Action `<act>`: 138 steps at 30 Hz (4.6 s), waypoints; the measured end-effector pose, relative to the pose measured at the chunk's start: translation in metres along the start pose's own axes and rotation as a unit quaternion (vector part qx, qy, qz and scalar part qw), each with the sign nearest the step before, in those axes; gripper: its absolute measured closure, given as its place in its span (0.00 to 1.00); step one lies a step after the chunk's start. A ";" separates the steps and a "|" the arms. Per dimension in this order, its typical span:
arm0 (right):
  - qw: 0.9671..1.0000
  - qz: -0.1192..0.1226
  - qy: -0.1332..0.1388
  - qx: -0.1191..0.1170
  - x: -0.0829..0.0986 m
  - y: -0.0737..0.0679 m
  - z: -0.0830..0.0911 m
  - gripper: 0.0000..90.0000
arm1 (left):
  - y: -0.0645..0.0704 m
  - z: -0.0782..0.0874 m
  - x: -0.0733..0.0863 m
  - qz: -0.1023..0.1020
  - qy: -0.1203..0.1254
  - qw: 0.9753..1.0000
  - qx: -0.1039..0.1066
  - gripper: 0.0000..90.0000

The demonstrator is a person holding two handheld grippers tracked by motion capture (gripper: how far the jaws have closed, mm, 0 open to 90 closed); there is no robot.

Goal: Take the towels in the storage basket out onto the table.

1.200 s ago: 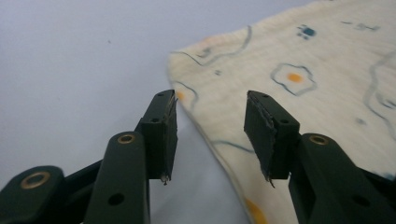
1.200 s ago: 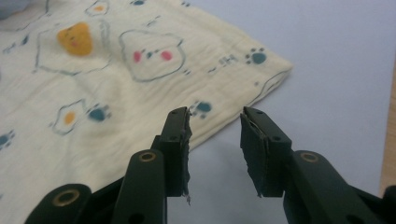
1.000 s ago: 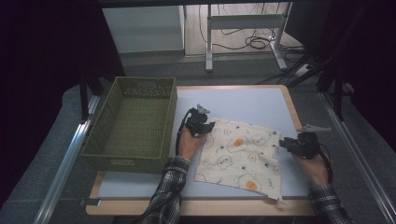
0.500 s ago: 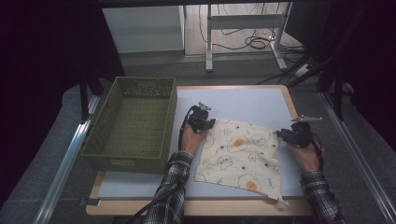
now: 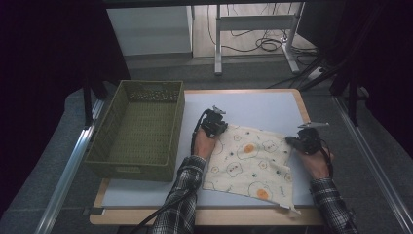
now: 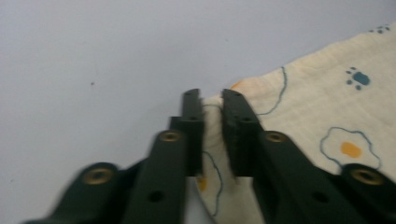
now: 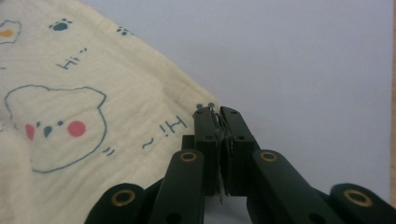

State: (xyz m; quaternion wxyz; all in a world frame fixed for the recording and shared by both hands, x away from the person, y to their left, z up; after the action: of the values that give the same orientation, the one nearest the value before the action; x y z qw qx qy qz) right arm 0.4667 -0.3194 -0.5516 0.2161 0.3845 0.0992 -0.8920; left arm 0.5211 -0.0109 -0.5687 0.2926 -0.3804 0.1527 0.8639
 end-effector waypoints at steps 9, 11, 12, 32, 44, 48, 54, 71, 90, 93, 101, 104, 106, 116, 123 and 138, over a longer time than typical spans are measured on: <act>0.999 -0.009 0.021 0.026 -0.025 0.010 -0.011 0.97 | -0.017 0.011 -0.007 0.021 0.026 0.999 -0.038 0.97; 0.999 -0.007 0.029 0.028 -0.035 0.010 -0.013 0.97 | -0.023 0.017 -0.009 0.025 0.033 0.998 -0.043 0.97; 0.999 -0.007 0.033 0.029 -0.040 0.009 -0.013 0.97 | -0.026 0.020 -0.011 0.024 0.038 0.998 -0.048 0.97; 0.998 0.013 0.060 -0.023 -0.032 -0.014 0.037 0.97 | 0.010 0.079 0.013 0.024 0.079 0.996 -0.040 0.96; 0.996 0.032 0.059 -0.054 0.009 -0.036 0.076 0.97 | 0.043 0.105 0.052 0.010 0.094 0.995 -0.011 0.96; 0.995 0.035 0.063 -0.067 0.021 -0.044 0.090 0.97 | 0.052 0.112 0.065 0.003 0.095 0.995 -0.007 0.96; 0.994 0.044 0.056 -0.080 0.041 -0.058 0.101 0.97 | 0.063 0.127 0.079 -0.009 0.094 0.995 -0.001 0.95; 0.991 0.068 0.037 -0.106 0.082 -0.091 0.118 0.96 | 0.080 0.144 0.126 -0.015 0.087 0.996 0.025 0.94; 0.993 0.034 0.039 -0.103 0.104 -0.076 0.143 0.80 | 0.088 0.181 0.147 0.000 0.083 0.996 0.042 0.56; 0.993 0.031 0.044 -0.108 0.097 -0.076 0.141 0.80 | 0.088 0.176 0.141 0.001 0.082 0.995 0.050 0.60; 0.988 0.046 0.030 -0.146 0.103 -0.098 0.132 0.75 | 0.088 0.157 0.145 0.014 0.055 0.996 0.062 0.63; 0.988 0.056 0.007 -0.146 0.113 -0.103 0.119 0.79 | 0.088 0.151 0.149 0.010 0.037 0.997 0.060 0.73; 0.988 0.065 0.004 -0.138 0.115 -0.105 0.116 0.92 | 0.090 0.151 0.148 0.003 0.036 0.997 0.062 0.84; 0.988 0.079 0.032 -0.126 0.104 -0.105 0.136 0.97 | 0.097 0.169 0.140 -0.005 0.047 0.996 0.073 0.95; 0.988 0.079 0.011 -0.129 0.114 -0.105 0.134 0.95 | 0.098 0.165 0.151 0.001 0.017 0.998 0.064 0.85; 0.993 0.040 0.047 -0.104 0.086 -0.074 0.131 0.78 | 0.084 0.149 0.105 0.012 0.034 0.999 0.041 0.64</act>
State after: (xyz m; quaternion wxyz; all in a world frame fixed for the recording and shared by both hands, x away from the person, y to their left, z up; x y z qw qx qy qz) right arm 0.2954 -0.3254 -0.5240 0.2851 0.4051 0.1858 -0.8486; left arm 0.3277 0.0364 -0.5446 0.2923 -0.3958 0.2023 0.8467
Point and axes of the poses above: each handheld gripper's, and its own axes: z roughly backward along the jaws, x roughly out of its underside, y roughly to its right, the point moved 5 cm from there along -z, roughly forward along the jaws, and after that the axes turned 1 degree about y, right-handed, at the moved point
